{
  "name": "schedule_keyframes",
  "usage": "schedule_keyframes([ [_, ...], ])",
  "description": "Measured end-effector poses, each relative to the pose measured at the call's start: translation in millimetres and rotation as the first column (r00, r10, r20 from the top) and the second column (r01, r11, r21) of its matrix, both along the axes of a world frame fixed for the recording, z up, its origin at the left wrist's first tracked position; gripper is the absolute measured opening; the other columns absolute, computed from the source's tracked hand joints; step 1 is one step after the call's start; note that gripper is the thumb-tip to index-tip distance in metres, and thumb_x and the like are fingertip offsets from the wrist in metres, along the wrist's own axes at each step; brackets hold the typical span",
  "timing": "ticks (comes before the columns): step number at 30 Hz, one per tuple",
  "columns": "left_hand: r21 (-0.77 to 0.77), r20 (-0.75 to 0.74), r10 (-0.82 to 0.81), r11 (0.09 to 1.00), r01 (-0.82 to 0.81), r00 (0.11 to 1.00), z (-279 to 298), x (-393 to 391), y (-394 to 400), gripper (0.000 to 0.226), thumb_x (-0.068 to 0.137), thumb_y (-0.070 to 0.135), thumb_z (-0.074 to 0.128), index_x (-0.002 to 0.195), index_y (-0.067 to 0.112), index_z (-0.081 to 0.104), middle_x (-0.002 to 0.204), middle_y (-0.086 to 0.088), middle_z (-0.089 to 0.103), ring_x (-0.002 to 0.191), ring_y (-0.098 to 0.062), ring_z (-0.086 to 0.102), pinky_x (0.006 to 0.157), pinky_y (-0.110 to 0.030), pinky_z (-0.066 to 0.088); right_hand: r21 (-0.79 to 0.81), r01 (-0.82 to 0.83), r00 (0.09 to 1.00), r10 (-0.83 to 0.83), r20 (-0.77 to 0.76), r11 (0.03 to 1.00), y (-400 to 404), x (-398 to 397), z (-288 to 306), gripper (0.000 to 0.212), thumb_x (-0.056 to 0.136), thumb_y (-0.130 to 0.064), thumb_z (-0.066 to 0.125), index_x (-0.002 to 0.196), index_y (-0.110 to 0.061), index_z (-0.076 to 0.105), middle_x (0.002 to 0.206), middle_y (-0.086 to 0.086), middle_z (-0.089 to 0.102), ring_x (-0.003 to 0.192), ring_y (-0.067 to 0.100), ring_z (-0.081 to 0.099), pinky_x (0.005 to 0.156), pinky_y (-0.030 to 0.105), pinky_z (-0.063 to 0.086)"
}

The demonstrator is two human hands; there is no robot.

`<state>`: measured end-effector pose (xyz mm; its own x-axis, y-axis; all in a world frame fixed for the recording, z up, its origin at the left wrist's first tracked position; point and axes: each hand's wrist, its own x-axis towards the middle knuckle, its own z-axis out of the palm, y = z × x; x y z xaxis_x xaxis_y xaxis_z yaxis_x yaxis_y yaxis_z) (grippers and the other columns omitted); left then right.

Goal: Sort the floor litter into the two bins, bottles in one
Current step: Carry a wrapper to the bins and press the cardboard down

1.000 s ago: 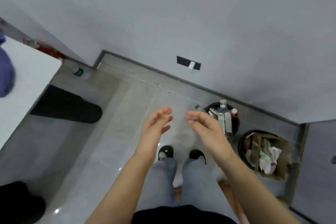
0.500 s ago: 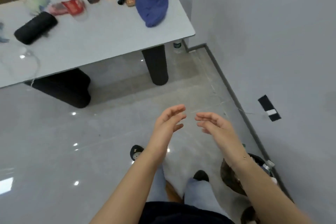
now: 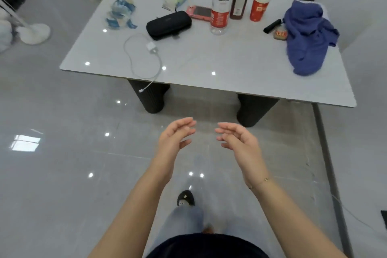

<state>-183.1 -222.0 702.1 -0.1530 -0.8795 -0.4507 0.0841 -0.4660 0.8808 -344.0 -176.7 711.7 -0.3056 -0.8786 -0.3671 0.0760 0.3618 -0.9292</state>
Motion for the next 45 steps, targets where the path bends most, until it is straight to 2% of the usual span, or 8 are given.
schedule_keyframes([
  [11, 0.003, -0.046, 0.320, 0.947, -0.321, 0.946, 10, 155, -175, 0.024, 0.095, 0.008, 0.050, 0.113, 0.015, 0.065, 0.114, -0.001, 0.070, 0.108, -0.016, 0.065, 0.095, -0.033, 0.050, 0.020, -0.239, 0.971, 0.239, 0.005, 0.971, -198, 144, -10, 0.028, 0.089, 0.004, 0.050, 0.106, -0.011, 0.067, 0.103, 0.006, 0.071, 0.086, 0.009, 0.063, 0.080, 0.025, 0.051],
  [15, -0.008, 0.003, 0.315, 0.949, -0.315, 0.949, 8, 196, -248, 0.023, 0.094, 0.010, 0.053, 0.111, 0.017, 0.066, 0.113, 0.002, 0.071, 0.108, -0.015, 0.065, 0.097, -0.035, 0.049, 0.034, -0.307, 0.951, 0.305, 0.038, 0.951, -280, 179, -20, 0.028, 0.089, 0.001, 0.052, 0.104, -0.017, 0.067, 0.101, 0.000, 0.072, 0.094, 0.015, 0.066, 0.077, 0.019, 0.052],
  [20, -0.011, 0.055, 0.291, 0.957, -0.291, 0.955, 18, 250, -352, 0.023, 0.094, 0.010, 0.054, 0.111, 0.017, 0.067, 0.111, 0.004, 0.071, 0.105, -0.013, 0.066, 0.097, -0.036, 0.049, 0.096, -0.382, 0.924, 0.381, 0.032, 0.919, -391, 218, -24, 0.027, 0.089, -0.002, 0.054, 0.105, -0.020, 0.067, 0.102, -0.002, 0.071, 0.097, 0.019, 0.066, 0.088, 0.033, 0.052],
  [27, 0.022, 0.054, 0.277, 0.960, -0.278, 0.959, 10, 330, -478, 0.024, 0.095, 0.007, 0.051, 0.111, 0.016, 0.067, 0.111, 0.003, 0.071, 0.103, -0.014, 0.067, 0.093, -0.034, 0.051, 0.079, -0.392, 0.920, 0.393, 0.004, 0.917, -523, 298, -16, 0.026, 0.089, -0.003, 0.055, 0.104, -0.020, 0.067, 0.102, -0.002, 0.071, 0.094, 0.017, 0.066, 0.083, 0.023, 0.051],
  [30, 0.059, 0.044, 0.150, 0.987, -0.153, 0.988, -4, 362, -543, 0.023, 0.094, 0.006, 0.052, 0.109, 0.016, 0.067, 0.110, 0.002, 0.071, 0.104, -0.015, 0.067, 0.092, -0.032, 0.052, 0.082, -0.303, 0.951, 0.307, -0.042, 0.950, -575, 334, -23, 0.027, 0.089, -0.003, 0.056, 0.105, -0.020, 0.067, 0.101, -0.003, 0.070, 0.095, 0.015, 0.065, 0.082, 0.020, 0.051],
  [33, 0.078, 0.072, -0.065, 0.995, 0.059, 0.995, -10, 397, -596, 0.023, 0.094, 0.007, 0.053, 0.108, 0.018, 0.067, 0.112, 0.003, 0.070, 0.105, -0.013, 0.066, 0.094, -0.032, 0.051, 0.096, -0.129, 0.987, 0.137, -0.088, 0.987, -601, 363, -27, 0.027, 0.089, -0.004, 0.056, 0.108, -0.021, 0.067, 0.103, -0.004, 0.070, 0.098, 0.015, 0.065, 0.089, 0.027, 0.051],
  [38, 0.100, 0.086, -0.332, 0.941, 0.324, 0.939, -8, 440, -678, 0.024, 0.093, 0.007, 0.053, 0.109, 0.017, 0.067, 0.113, 0.003, 0.070, 0.106, -0.013, 0.065, 0.097, -0.032, 0.048, 0.136, 0.211, 0.976, -0.203, -0.074, 0.968, -609, 411, -26, 0.029, 0.089, -0.002, 0.056, 0.104, -0.023, 0.068, 0.101, -0.004, 0.071, 0.098, 0.017, 0.066, 0.089, 0.030, 0.052],
  [45, 0.116, 0.147, -0.573, 0.820, 0.561, 0.807, -24, 411, -748, 0.022, 0.092, 0.010, 0.055, 0.106, 0.021, 0.069, 0.114, 0.003, 0.068, 0.108, -0.012, 0.064, 0.098, -0.032, 0.048, 0.171, 0.438, 0.898, -0.437, -0.045, 0.882, -622, 438, -53, 0.027, 0.089, -0.009, 0.058, 0.104, -0.030, 0.067, 0.102, -0.013, 0.070, 0.096, 0.009, 0.065, 0.089, 0.029, 0.050],
])
